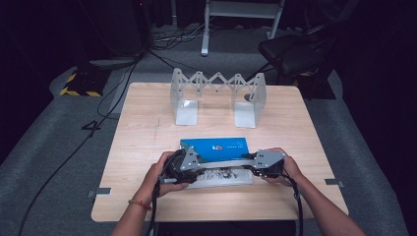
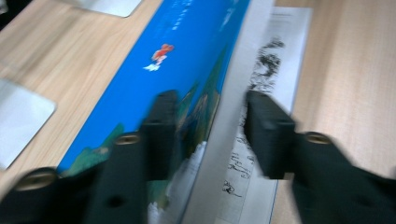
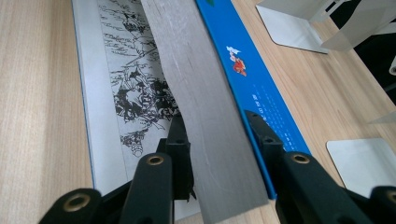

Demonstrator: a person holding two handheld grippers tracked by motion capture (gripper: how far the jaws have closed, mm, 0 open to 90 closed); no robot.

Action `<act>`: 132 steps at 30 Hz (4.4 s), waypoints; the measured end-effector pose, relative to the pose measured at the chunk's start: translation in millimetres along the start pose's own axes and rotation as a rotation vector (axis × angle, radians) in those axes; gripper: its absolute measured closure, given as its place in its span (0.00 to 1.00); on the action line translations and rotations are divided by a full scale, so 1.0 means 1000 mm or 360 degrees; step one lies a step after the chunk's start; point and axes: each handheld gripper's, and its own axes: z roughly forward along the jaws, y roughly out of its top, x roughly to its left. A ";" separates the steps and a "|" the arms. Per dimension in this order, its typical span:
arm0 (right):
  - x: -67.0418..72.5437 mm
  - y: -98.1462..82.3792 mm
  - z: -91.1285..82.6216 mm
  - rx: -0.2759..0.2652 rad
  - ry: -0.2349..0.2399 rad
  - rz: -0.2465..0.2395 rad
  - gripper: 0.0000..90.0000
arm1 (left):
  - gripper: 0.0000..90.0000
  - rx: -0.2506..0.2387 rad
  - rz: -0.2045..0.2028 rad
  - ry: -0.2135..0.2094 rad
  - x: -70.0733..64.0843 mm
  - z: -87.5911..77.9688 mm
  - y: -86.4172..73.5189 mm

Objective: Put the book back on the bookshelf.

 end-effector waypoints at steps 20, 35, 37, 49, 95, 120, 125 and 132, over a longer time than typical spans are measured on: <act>0.016 0.027 0.000 0.0100 -0.0031 -0.0007 0.77 | 0.59 0.0126 0.0007 0.0297 -0.037 0.039 0.027; -0.003 0.021 -0.014 -0.0014 -0.0026 0.0312 0.40 | 0.76 -0.0036 0.0052 0.0294 -0.032 0.033 0.015; -0.010 0.010 -0.023 -0.0082 -0.0001 0.0440 0.38 | 0.77 -0.0078 0.0013 0.0289 -0.029 0.029 0.013; -0.020 -0.029 -0.007 0.0012 0.0153 0.0731 0.30 | 0.79 -0.0253 -0.0111 0.0328 -0.016 0.009 0.006; -0.059 0.024 -0.067 -0.0191 0.0021 0.0865 0.52 | 0.80 -0.0620 -0.0256 0.0175 -0.015 0.003 0.033; -0.023 0.126 -0.053 -0.0232 0.0167 0.0632 0.40 | 0.67 -0.0519 -0.0245 0.0256 -0.037 -0.021 -0.007; -0.010 0.129 -0.048 -0.0244 0.0227 0.0597 0.35 | 0.68 -0.0530 -0.0289 0.0252 -0.035 -0.024 -0.012; 0.009 0.126 -0.039 -0.0294 0.0294 0.0471 0.33 | 0.74 -0.0527 -0.0332 0.0266 -0.032 -0.028 -0.020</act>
